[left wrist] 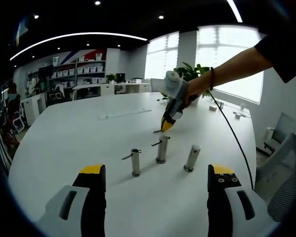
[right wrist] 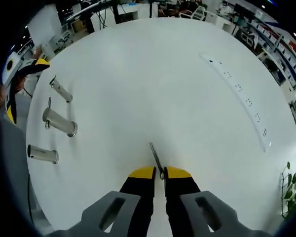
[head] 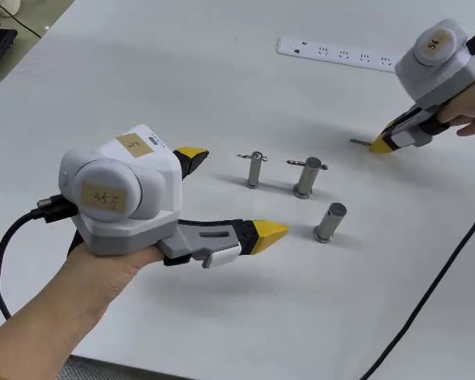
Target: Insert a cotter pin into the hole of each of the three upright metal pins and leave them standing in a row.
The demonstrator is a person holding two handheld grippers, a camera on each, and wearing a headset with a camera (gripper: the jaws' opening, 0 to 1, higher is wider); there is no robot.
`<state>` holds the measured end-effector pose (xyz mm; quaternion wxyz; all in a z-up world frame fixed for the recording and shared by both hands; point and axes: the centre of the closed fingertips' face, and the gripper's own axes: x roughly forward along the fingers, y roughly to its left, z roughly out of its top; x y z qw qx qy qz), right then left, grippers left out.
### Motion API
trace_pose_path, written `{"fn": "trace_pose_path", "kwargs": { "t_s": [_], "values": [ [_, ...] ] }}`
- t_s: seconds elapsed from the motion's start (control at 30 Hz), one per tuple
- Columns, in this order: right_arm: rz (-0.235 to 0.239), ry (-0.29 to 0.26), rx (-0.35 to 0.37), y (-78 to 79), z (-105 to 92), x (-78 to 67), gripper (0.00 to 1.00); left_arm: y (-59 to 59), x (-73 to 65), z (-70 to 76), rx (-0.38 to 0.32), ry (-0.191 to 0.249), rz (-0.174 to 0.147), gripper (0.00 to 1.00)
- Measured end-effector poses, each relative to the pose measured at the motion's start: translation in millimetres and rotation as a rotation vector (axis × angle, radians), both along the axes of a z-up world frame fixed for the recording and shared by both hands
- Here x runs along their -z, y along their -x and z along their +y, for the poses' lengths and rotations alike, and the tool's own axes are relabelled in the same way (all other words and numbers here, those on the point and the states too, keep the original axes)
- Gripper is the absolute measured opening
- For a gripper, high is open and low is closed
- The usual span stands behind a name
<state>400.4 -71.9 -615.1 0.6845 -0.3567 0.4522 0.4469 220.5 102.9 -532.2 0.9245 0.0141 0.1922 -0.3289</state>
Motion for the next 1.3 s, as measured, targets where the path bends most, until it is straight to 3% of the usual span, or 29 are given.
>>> {"fn": "trace_pose_path", "kwargs": {
  "t_s": [0.17, 0.37, 0.73, 1.03, 1.3],
  "values": [
    [-0.001, 0.056, -0.046, 4.2, 4.2, 0.1, 0.0, 0.4, 0.2, -0.4, 0.004, -0.001, 0.003, 0.84],
    [-0.013, 0.085, -0.071, 7.6, 3.7, -2.0, 0.0, 1.2, 0.4, -1.0, 0.009, -0.003, 0.005, 0.84],
    [-0.025, 0.029, -0.04, 10.9, 1.3, -3.2, 0.0, 3.7, 2.7, -0.8, 0.015, -0.014, 0.015, 0.83],
    [-0.077, 0.002, -0.049, 5.5, 1.7, -7.4, 0.0, 4.2, 3.1, -0.9, 0.01, -0.003, 0.025, 0.81],
    [-0.139, -0.051, -0.087, 20.8, 13.0, -29.7, 0.0, 3.8, -4.1, -2.8, 0.023, -0.009, 0.011, 0.79]
  ]
}}
